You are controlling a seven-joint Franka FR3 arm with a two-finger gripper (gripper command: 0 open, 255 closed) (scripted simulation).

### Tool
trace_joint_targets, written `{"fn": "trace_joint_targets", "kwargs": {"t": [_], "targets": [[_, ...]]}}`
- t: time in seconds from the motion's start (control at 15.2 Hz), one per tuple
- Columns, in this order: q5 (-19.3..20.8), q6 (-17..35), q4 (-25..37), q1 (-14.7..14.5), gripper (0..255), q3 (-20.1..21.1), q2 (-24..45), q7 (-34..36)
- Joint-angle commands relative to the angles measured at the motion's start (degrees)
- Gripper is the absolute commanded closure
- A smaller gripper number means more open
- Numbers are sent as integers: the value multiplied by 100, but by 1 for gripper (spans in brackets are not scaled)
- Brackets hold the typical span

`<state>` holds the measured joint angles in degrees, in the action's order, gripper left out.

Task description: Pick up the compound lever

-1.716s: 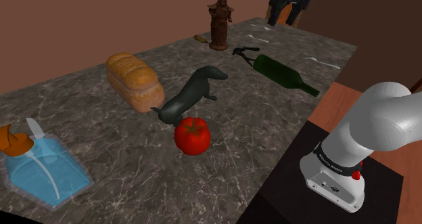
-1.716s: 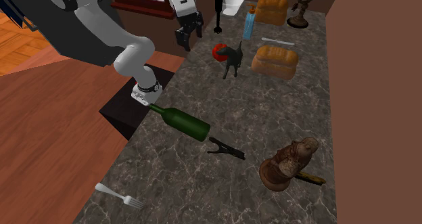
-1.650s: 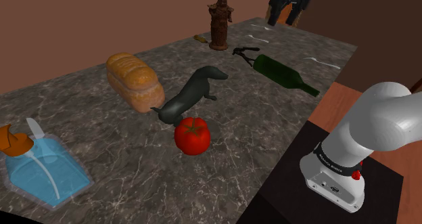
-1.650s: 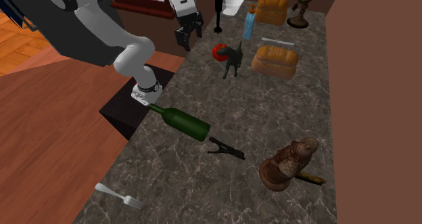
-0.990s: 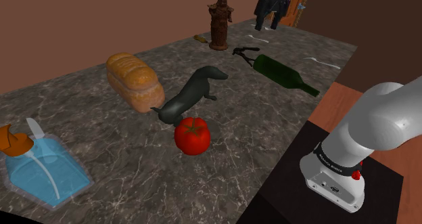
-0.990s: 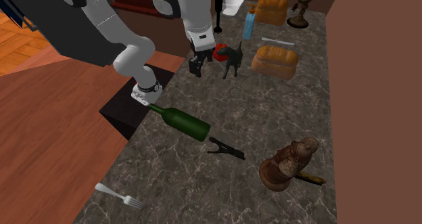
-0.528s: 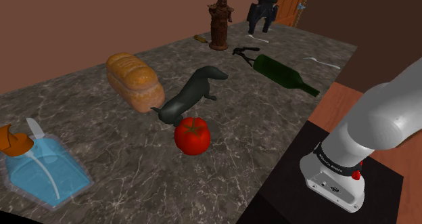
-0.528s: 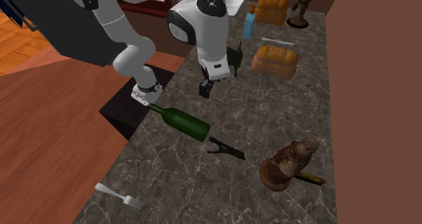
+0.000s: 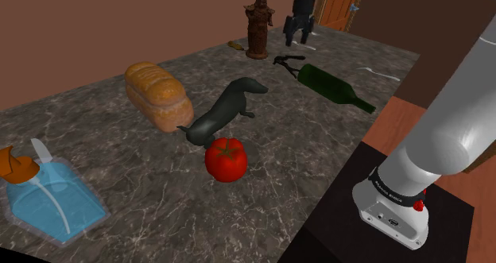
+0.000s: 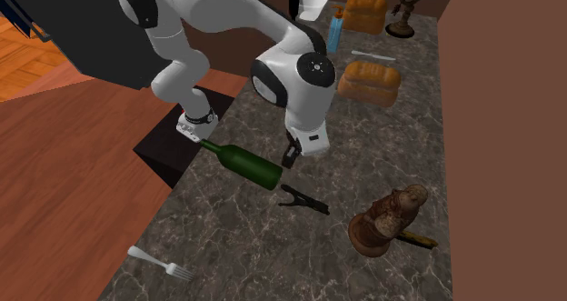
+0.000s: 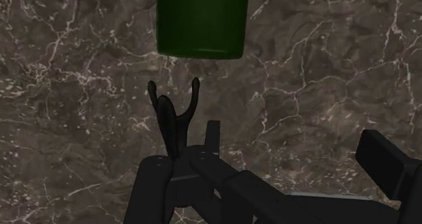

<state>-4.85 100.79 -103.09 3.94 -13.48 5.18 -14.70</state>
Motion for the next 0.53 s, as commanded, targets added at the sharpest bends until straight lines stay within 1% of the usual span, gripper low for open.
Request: {"fn": "trace_joint_targets", "kwargs": {"t": [0.0, 0.26, 0.46], "targets": [[-78, -70, 475, 80, 0, -46, 525, -168], [-216, -284, 1473, 301, 0, -94, 1537, -466], [-310, -537, 2380, 505, 0, -92, 2352, -643]]}}
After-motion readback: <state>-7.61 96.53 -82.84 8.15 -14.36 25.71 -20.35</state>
